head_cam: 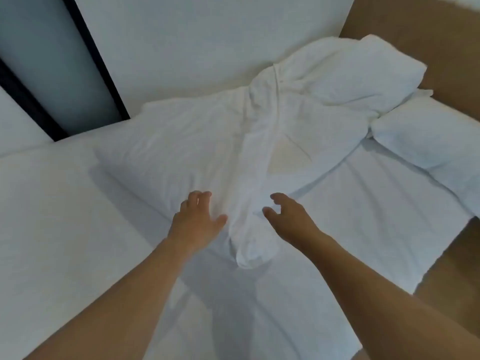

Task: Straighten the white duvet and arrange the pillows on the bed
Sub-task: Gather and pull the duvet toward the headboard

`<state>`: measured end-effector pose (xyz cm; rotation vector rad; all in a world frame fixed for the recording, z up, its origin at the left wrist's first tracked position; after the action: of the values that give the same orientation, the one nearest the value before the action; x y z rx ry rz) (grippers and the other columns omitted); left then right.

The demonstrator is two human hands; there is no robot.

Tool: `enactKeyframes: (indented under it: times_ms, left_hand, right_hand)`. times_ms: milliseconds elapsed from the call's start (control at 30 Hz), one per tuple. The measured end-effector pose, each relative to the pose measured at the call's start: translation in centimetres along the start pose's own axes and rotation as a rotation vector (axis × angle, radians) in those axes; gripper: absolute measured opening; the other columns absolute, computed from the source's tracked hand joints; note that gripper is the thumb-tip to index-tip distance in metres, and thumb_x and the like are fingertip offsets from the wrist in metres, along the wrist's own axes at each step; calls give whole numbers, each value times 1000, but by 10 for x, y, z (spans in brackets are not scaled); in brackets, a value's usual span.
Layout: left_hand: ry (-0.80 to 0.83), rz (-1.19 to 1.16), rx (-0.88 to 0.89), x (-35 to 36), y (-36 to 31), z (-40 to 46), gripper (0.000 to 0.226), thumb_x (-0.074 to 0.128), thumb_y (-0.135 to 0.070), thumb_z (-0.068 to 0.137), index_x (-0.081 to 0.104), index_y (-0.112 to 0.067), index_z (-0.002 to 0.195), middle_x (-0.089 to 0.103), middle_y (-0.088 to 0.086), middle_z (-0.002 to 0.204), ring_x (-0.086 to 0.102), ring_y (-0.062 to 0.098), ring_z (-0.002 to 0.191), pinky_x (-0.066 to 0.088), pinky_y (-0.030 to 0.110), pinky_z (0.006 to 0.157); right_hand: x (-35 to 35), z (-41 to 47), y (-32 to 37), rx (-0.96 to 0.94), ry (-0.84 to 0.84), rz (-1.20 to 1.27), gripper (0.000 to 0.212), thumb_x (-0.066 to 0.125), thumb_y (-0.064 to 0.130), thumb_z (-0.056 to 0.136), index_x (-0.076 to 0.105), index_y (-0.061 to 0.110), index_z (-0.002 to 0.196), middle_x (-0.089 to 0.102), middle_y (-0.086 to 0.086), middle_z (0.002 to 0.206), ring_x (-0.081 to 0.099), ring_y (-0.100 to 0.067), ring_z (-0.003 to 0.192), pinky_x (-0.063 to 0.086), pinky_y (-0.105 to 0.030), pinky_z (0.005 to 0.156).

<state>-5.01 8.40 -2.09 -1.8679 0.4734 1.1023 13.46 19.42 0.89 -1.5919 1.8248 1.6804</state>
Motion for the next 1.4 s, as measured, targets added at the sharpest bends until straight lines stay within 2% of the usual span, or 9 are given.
enactKeyframes:
  times_ms: [167,333,500,600,900,1067,1167,1300,1400]
  left_hand:
    - [43,-258,-112,121,85,7,101,49,-81,72,-10,-48,147,-15,-18,154,-10,18,145,10,48,117]
    - [-19,-268,-25,183,123,9,132,48,-96,42,-34,-53,136,-40,-17,148,-28,11,143,-2,46,120]
    - [-301,-692,-241,193,129,-8,106,78,-60,59,18,-30,142,29,4,152,34,23,136,20,42,116]
    - [-351,-1073,-279,156,112,-13,47,73,-24,77,49,-14,117,64,8,115,60,23,91,45,25,75]
    - [-1107,-325,314,-172,4,-144,24,54,-21,84,42,-13,103,53,4,79,56,36,76,44,40,59]
    - [-674,-504,202,-28,2,-143,99,68,-63,64,17,-29,142,36,0,138,42,20,125,42,38,103]
    - [-425,-442,-38,49,41,-121,48,59,-33,81,49,-14,124,60,10,121,59,28,108,49,33,87]
    - [-619,-195,-42,-52,54,-142,12,55,-15,82,67,-12,86,68,15,88,65,37,91,49,36,71]
    - [-910,-104,257,-141,-19,-208,23,55,-20,80,43,-22,61,50,-2,65,54,31,71,39,32,62]
  right_hand:
    - [121,60,-27,154,222,456,88,53,72,79,38,12,142,48,-3,139,47,-26,126,40,-43,104]
    - [166,109,-46,147,49,622,74,80,50,68,50,7,121,68,-8,100,69,-24,82,59,-36,65]
    - [158,92,-27,63,9,539,35,59,39,94,57,8,110,65,-8,88,63,-22,71,52,-29,52]
    - [127,66,17,-29,-6,686,30,57,29,96,55,8,118,66,-8,96,65,-23,81,54,-34,61]
    - [-36,-70,189,-515,-63,1113,24,49,27,100,58,5,103,69,-13,96,69,-27,87,59,-40,77]
    - [-92,-112,196,-677,-164,936,31,61,29,94,60,10,118,71,-3,103,69,-16,96,55,-34,88]
    - [-67,-88,143,-550,-210,728,29,62,31,93,61,16,117,67,-1,113,64,-17,103,50,-38,91]
    - [-50,-44,33,-213,-346,907,54,63,49,88,52,16,129,56,-1,125,52,-25,121,44,-50,86]
    - [-10,-17,11,-73,-176,994,64,50,62,89,47,18,135,59,0,126,55,-26,115,42,-57,91]
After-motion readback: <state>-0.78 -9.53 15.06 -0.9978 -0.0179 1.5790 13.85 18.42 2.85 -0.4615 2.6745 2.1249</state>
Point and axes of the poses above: each hand's wrist, its own z-axis towards the middle knuckle, its own x-axis out of the palm, y = z × x, the point moved 10 cm from there along z, towards the middle knuckle
